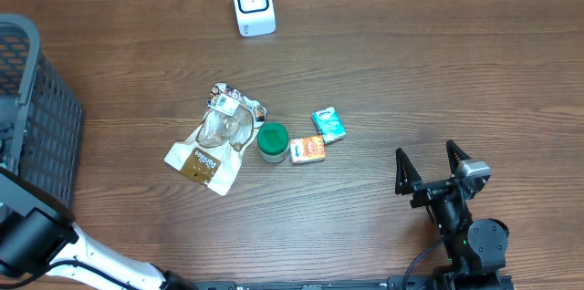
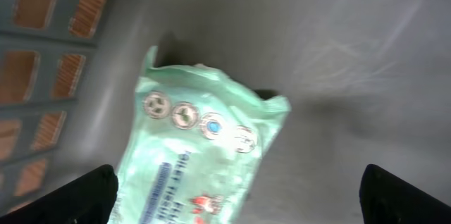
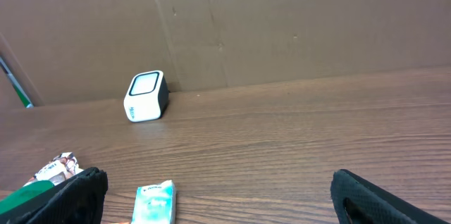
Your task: Scan the item barcode
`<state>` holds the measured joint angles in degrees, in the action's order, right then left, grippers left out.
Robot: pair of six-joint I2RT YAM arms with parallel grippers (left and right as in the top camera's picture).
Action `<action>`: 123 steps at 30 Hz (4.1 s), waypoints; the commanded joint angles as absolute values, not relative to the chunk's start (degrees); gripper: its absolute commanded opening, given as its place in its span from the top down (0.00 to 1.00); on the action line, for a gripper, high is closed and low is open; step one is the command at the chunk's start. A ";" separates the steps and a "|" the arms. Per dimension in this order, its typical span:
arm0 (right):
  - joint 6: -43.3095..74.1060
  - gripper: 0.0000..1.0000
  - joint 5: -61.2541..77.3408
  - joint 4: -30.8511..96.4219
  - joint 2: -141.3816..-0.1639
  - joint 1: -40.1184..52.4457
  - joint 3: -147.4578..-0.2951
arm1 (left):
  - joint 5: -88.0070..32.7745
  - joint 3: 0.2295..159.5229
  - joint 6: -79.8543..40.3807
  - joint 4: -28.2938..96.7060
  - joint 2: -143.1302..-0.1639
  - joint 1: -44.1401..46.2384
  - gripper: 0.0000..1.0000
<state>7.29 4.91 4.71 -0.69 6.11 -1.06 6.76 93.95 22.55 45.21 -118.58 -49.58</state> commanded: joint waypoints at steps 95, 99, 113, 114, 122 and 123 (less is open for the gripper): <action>7.20 0.00 4.34 4.45 -0.16 6.37 -0.47 | -22.63 100.16 -0.82 57.71 -80.07 -30.57 0.96; 7.20 0.00 4.34 4.45 -0.16 6.37 -0.47 | -21.10 95.83 0.25 60.38 -80.55 -21.56 0.96; 7.20 0.00 4.34 4.45 -0.16 6.37 -0.47 | -0.86 69.32 -0.32 51.09 -82.30 -5.56 0.96; 7.20 0.00 4.34 4.45 -0.16 6.37 -0.47 | -0.86 68.01 -0.05 49.91 -82.30 -5.58 0.96; 7.20 0.00 4.34 4.45 -0.16 6.37 -0.47 | -1.15 58.39 0.89 39.13 -82.52 -5.54 0.96; 7.20 0.00 4.34 4.45 -0.16 6.37 -0.47 | -1.54 57.36 0.89 38.13 -82.52 -5.54 0.96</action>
<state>7.29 4.89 4.71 -0.69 6.11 -1.06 -1.98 59.90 0.16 40.12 -82.65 -5.69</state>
